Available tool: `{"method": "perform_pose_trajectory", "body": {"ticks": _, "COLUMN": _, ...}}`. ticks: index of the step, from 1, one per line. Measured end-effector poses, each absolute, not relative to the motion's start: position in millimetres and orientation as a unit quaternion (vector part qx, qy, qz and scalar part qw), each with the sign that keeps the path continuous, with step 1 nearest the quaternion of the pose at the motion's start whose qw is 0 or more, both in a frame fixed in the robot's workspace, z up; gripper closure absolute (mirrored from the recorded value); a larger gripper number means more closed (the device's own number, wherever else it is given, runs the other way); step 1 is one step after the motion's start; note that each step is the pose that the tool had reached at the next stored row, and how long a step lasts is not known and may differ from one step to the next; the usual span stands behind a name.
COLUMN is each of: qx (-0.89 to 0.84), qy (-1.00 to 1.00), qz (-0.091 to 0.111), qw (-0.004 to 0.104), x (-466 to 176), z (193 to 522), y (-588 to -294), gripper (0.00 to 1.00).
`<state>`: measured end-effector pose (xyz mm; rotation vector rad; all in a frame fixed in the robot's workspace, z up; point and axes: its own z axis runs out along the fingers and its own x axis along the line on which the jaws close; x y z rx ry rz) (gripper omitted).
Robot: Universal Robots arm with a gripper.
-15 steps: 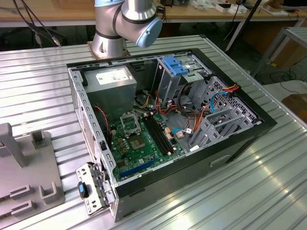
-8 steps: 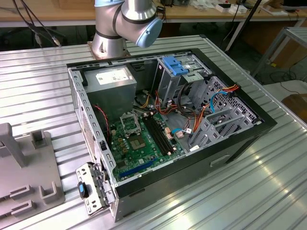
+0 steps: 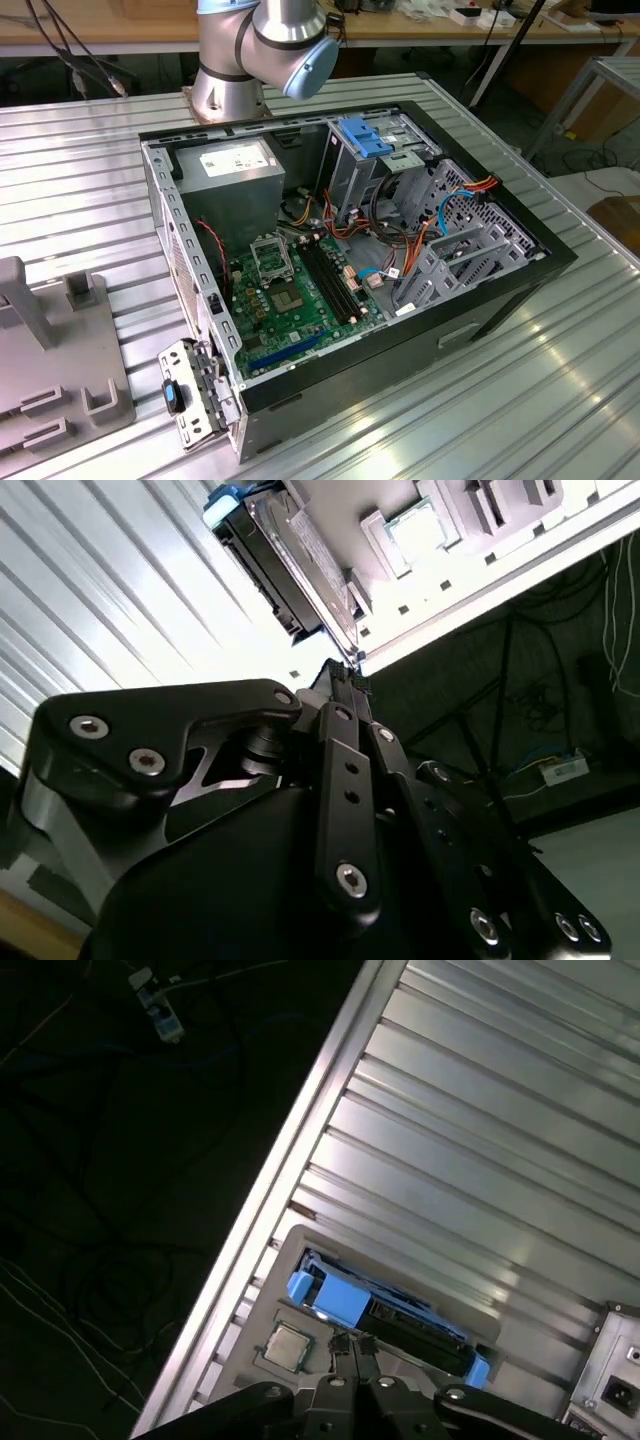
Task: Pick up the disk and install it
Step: 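Pick up the disk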
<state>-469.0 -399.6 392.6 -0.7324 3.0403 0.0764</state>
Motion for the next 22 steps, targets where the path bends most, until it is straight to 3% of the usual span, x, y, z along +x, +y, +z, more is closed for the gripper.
{"method": "perform_pose_trajectory", "body": {"ticks": 22, "qx": -0.442, "qy": 0.897, "qz": 0.025, "qw": 0.001, "x": -469.5, "z": 392.6, "y": -399.6, "gripper": 0.89}}
